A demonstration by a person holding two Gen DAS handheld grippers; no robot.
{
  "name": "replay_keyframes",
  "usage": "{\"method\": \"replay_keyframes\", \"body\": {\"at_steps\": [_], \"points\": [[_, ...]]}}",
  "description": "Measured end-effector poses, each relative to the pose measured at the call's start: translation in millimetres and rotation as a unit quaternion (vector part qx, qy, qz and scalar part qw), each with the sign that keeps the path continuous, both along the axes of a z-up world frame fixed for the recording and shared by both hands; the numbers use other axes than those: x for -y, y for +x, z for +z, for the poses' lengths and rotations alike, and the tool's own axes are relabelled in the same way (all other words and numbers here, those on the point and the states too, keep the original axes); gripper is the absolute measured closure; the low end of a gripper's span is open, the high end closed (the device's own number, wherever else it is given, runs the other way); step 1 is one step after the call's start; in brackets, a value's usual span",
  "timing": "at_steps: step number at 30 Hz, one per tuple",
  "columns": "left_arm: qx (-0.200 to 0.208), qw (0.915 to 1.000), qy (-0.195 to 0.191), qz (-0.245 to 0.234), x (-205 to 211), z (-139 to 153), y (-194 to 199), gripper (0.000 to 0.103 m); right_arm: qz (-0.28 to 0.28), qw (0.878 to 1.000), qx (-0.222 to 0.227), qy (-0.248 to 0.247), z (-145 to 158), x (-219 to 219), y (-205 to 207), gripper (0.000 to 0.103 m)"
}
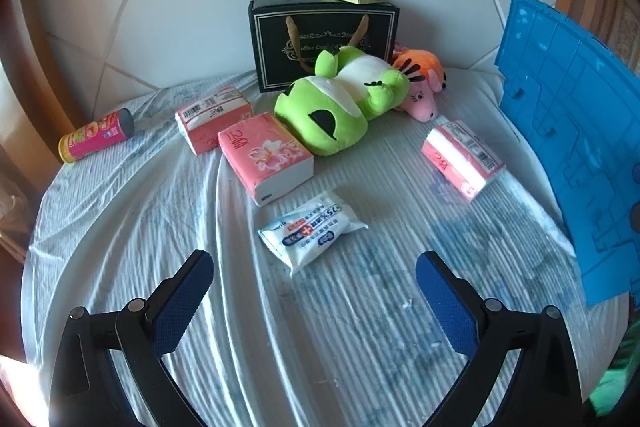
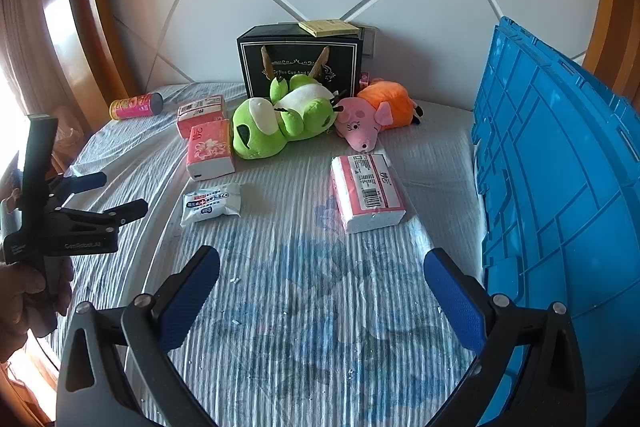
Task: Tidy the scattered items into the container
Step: 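Move both tools toward the white wet-wipes pack on the sheet, then grasp the white wet-wipes pack with the left tool while the right tool grasps a pink tissue pack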
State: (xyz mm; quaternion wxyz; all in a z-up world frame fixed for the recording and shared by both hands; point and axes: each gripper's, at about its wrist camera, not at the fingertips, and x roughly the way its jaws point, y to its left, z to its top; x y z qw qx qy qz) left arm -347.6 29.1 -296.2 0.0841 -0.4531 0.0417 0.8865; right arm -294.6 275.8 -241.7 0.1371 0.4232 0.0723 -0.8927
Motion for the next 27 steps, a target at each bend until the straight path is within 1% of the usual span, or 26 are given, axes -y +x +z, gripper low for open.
{"method": "replay_keyframes", "body": {"at_steps": [8,10,13,21,23,25,26,27], "points": [[0.037,0.9987,-0.008,-0.034,0,-76,-66,0.000,-0.007,0.999,0.034,0.014,-33,6,-16,0.000],[0.051,0.9978,-0.020,-0.037,-3,-95,-79,0.000,-0.007,0.999,0.040,0.017,-38,7,-18,0.000],[0.067,0.9969,-0.021,-0.037,-4,-115,-93,0.000,-0.007,0.999,0.046,0.020,-42,6,-20,0.000],[0.091,0.9940,-0.039,-0.047,-13,-143,-101,0.000,-0.006,0.998,0.060,0.021,-52,8,-25,0.000],[0.088,0.9935,-0.053,-0.049,-16,-146,-100,0.000,-0.003,0.998,0.060,0.022,-52,9,-26,0.000],[0.085,0.9935,-0.058,-0.049,-17,-147,-99,0.001,-0.001,0.998,0.060,0.024,-52,11,-27,0.000],[0.083,0.9936,-0.059,-0.048,-17,-147,-98,0.001,-0.001,0.998,0.061,0.025,-53,12,-28,0.000],[0.081,0.9938,-0.059,-0.048,-17,-146,-97,0.006,-0.001,0.998,0.061,0.026,-54,12,-29,0.000]]}}
